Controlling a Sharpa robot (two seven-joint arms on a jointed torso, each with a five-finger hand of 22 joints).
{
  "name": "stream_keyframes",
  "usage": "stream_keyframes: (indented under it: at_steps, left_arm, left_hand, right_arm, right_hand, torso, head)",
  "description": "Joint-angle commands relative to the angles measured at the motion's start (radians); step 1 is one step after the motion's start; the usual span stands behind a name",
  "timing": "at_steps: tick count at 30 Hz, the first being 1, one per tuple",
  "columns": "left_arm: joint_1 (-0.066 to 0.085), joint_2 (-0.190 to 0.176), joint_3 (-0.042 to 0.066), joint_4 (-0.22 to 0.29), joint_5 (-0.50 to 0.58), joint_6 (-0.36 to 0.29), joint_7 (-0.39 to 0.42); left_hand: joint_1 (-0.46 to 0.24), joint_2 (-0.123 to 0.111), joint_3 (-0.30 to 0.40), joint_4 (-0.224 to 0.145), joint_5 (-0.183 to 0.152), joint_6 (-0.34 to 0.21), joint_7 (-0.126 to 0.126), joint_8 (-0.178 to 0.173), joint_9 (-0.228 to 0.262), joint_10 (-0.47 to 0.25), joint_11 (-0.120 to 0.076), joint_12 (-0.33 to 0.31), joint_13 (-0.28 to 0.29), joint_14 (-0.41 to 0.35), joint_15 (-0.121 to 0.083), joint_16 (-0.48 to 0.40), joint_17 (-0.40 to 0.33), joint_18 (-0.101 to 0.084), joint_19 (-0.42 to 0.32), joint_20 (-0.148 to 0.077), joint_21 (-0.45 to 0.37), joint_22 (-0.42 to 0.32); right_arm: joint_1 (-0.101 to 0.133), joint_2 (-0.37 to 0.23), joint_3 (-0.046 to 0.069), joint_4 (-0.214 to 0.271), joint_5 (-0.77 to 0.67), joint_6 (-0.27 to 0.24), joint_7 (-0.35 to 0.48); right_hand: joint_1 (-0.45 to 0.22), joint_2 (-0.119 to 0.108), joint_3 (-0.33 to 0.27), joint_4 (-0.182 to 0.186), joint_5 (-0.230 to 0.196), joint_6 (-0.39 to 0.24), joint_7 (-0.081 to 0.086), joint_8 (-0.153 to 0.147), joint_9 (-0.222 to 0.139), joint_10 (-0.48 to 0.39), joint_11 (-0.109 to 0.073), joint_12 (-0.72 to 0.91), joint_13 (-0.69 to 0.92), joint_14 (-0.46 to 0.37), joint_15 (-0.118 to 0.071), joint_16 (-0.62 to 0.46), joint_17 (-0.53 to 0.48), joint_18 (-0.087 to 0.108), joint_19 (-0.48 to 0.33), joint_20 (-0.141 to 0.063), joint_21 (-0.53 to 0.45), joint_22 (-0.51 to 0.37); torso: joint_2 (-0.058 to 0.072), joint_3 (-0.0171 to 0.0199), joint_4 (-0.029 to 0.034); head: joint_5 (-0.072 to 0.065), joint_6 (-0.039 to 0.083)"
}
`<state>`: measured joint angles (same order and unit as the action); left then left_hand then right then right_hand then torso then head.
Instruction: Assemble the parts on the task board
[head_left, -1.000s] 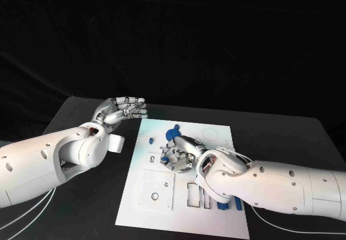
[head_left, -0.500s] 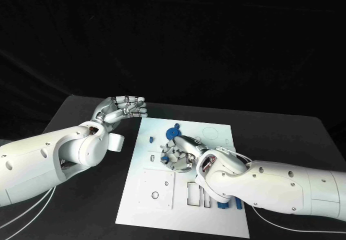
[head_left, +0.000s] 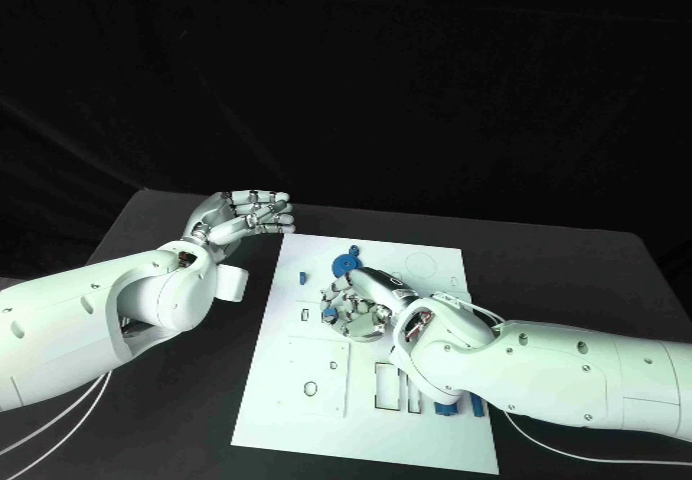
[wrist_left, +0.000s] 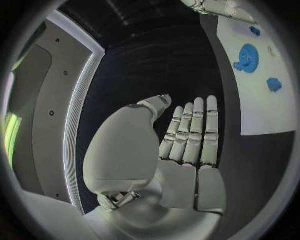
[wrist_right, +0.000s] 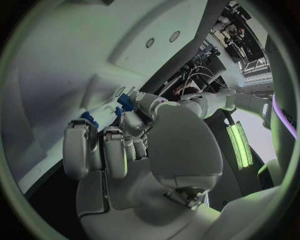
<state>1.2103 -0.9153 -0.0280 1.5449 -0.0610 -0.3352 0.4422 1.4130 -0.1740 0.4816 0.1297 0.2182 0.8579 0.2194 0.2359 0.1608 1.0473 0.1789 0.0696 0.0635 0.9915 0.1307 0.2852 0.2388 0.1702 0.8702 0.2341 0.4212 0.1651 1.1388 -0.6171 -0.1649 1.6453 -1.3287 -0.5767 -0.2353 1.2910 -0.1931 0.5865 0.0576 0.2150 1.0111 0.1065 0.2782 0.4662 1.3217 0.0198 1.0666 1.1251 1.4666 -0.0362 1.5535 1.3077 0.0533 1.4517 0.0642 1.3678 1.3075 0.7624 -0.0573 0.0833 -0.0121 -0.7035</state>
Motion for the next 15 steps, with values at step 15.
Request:
stream_keyframes:
  at_steps: [15]
  left_arm:
    - [0.001,-0.001,0.001,0.004,-0.001,0.012,0.005]
  left_hand:
    - [0.003,0.004,0.002,-0.008,-0.003,0.003,0.019,-0.005,-0.002,-0.004,0.003,-0.006,0.0,0.0,0.002,-0.007,0.004,0.009,-0.011,-0.002,0.01,0.004]
  right_arm:
    - [-0.008,-0.001,0.0,-0.008,0.004,-0.014,0.028]
  right_hand:
    - [-0.001,-0.006,0.001,-0.012,0.004,0.002,-0.002,0.0,0.0,0.002,0.0,-0.02,-0.017,0.084,-0.009,-0.009,0.163,0.002,-0.008,0.0,-0.011,0.119]
  torso:
    - [0.0,-0.0008,0.0004]
  head:
    - [0.001,0.001]
